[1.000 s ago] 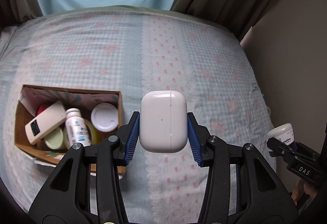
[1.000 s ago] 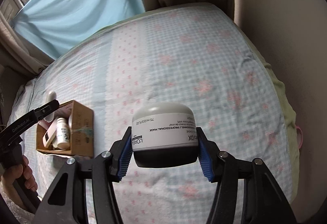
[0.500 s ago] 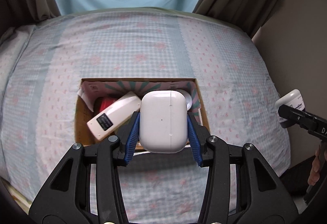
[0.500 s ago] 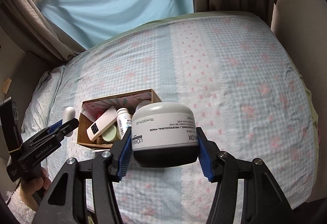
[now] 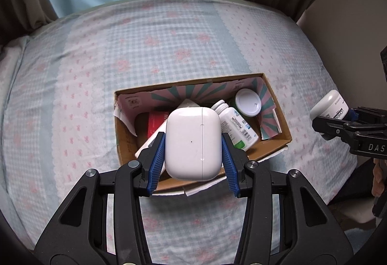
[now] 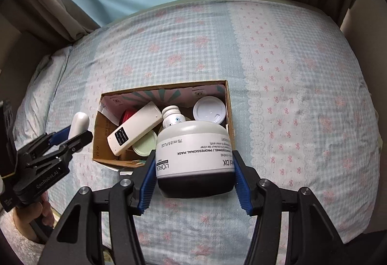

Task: Organize rigid objects
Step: 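Carry the earbud case with the left tool while the right tool carries the jar to the box, then lower and release the earbud case and jar into the cardboard box with both tools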

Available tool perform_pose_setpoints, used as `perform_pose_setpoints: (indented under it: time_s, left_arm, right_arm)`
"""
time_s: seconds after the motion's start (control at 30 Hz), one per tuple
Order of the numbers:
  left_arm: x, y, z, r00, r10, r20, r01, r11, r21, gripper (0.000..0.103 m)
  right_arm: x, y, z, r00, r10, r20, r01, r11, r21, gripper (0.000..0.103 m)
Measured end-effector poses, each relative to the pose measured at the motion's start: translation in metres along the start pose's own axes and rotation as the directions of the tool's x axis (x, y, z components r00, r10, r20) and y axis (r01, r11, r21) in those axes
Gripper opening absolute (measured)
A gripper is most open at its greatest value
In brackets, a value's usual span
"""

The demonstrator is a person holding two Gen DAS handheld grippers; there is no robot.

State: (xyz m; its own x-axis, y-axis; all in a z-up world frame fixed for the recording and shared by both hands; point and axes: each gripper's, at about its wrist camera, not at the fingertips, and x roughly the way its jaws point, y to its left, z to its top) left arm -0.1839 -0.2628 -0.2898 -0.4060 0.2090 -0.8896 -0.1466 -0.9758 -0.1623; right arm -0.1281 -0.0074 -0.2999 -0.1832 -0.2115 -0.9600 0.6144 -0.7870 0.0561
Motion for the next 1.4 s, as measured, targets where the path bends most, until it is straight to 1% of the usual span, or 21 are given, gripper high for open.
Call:
perform_pose_setpoints:
  time_s: [0.07, 0.13, 0.27, 0.3, 0.4, 0.5, 0.67, 0.8, 0.9, 1.0, 1.1, 1.13, 1.17, 1.2, 1.23, 1.27, 1.3, 1.33, 1.4]
  left_arm:
    - [0.009, 0.004, 0.001, 1.000, -0.003, -0.015, 0.003, 1.000, 0.006, 0.041]
    - [0.019, 0.006, 0.003, 0.999, 0.001, -0.033, -0.001, 1.000, 0.012, 0.041]
    - [0.044, 0.004, 0.006, 0.996, -0.009, -0.083, 0.010, 1.000, 0.020, 0.041]
    - [0.051, 0.003, 0.006, 0.995, -0.010, -0.096, 0.013, 1.000, 0.028, 0.041]
    - [0.073, -0.001, 0.007, 0.990, -0.019, -0.142, 0.027, 0.998, 0.055, 0.041]
    - [0.094, -0.006, 0.007, 0.982, -0.006, -0.188, 0.025, 0.995, 0.100, 0.041]
    - [0.122, -0.010, 0.009, 0.962, 0.006, -0.273, 0.037, 0.988, 0.153, 0.041]
    - [0.133, -0.013, 0.010, 0.952, 0.006, -0.307, 0.053, 0.981, 0.184, 0.041]
    - [0.138, -0.013, 0.009, 0.943, 0.007, -0.331, 0.064, 0.977, 0.203, 0.041]
    - [0.139, -0.014, 0.009, 0.939, 0.005, -0.345, 0.075, 0.973, 0.218, 0.041]
    - [0.137, -0.013, 0.011, 0.937, -0.002, -0.350, 0.086, 0.971, 0.224, 0.041]
    - [0.135, -0.013, 0.012, 0.936, -0.018, -0.352, 0.101, 0.970, 0.219, 0.050]
    - [0.131, -0.014, 0.013, 0.936, -0.050, -0.349, 0.131, 0.969, 0.212, 0.089]
    - [0.126, -0.015, 0.014, 0.937, -0.064, -0.344, 0.144, 0.966, 0.214, 0.101]
    - [0.122, -0.016, 0.015, 0.944, -0.070, -0.323, 0.147, 0.964, 0.221, 0.103]
    - [0.119, -0.016, 0.015, 0.945, -0.072, -0.320, 0.151, 0.961, 0.230, 0.103]
    - [0.118, -0.017, 0.015, 0.944, -0.076, -0.320, 0.157, 0.959, 0.235, 0.103]
    - [0.116, -0.017, 0.015, 0.946, -0.069, -0.315, 0.150, 0.959, 0.242, 0.103]
    - [0.116, -0.014, 0.016, 0.947, -0.060, -0.314, 0.143, 0.958, 0.247, 0.103]
  right_arm:
    - [0.017, 0.002, 0.004, 0.999, -0.012, -0.030, 0.011, 0.999, -0.049, 0.053]
    - [0.036, 0.004, 0.006, 0.996, -0.041, -0.080, 0.033, 0.994, -0.104, 0.053]
    - [0.064, 0.000, 0.010, 0.988, -0.035, -0.151, 0.014, 0.991, -0.136, 0.053]
    - [0.070, 0.001, 0.011, 0.985, -0.044, -0.165, 0.018, 0.988, -0.156, 0.053]
    - [0.087, 0.008, 0.016, 0.975, -0.077, -0.210, 0.023, 0.968, -0.249, 0.053]
    - [0.103, 0.012, 0.017, 0.963, -0.126, -0.239, 0.042, 0.943, -0.331, 0.053]
    - [0.120, -0.001, 0.020, 0.952, -0.135, -0.275, 0.043, 0.948, -0.316, 0.053]
    - [0.128, -0.002, 0.021, 0.944, -0.147, -0.295, 0.039, 0.939, -0.341, 0.053]
    - [0.132, -0.001, 0.022, 0.939, -0.130, -0.317, 0.012, 0.937, -0.350, 0.053]
    - [0.135, 0.003, 0.022, 0.936, -0.139, -0.325, 0.009, 0.928, -0.373, 0.053]
    - [0.138, 0.005, 0.023, 0.935, -0.128, -0.331, -0.004, 0.929, -0.370, 0.053]
    - [0.139, 0.005, 0.024, 0.935, -0.128, -0.331, -0.003, 0.929, -0.369, 0.053]
    - [0.139, 0.005, 0.024, 0.934, -0.128, -0.333, -0.004, 0.930, -0.367, 0.053]
    - [0.139, 0.006, 0.024, 0.934, -0.127, -0.333, -0.005, 0.930, -0.367, 0.058]
    - [0.137, 0.007, 0.025, 0.935, -0.115, -0.336, -0.018, 0.930, -0.368, 0.070]
    - [0.134, 0.009, 0.025, 0.933, -0.108, -0.343, -0.029, 0.928, -0.371, 0.081]
    - [0.132, 0.010, 0.026, 0.934, -0.122, -0.337, -0.018, 0.923, -0.384, 0.103]
    - [0.129, 0.011, 0.027, 0.938, -0.137, -0.319, -0.002, 0.916, -0.400, 0.103]
    - [0.127, 0.012, 0.028, 0.938, -0.152, -0.313, 0.008, 0.909, -0.417, 0.103]
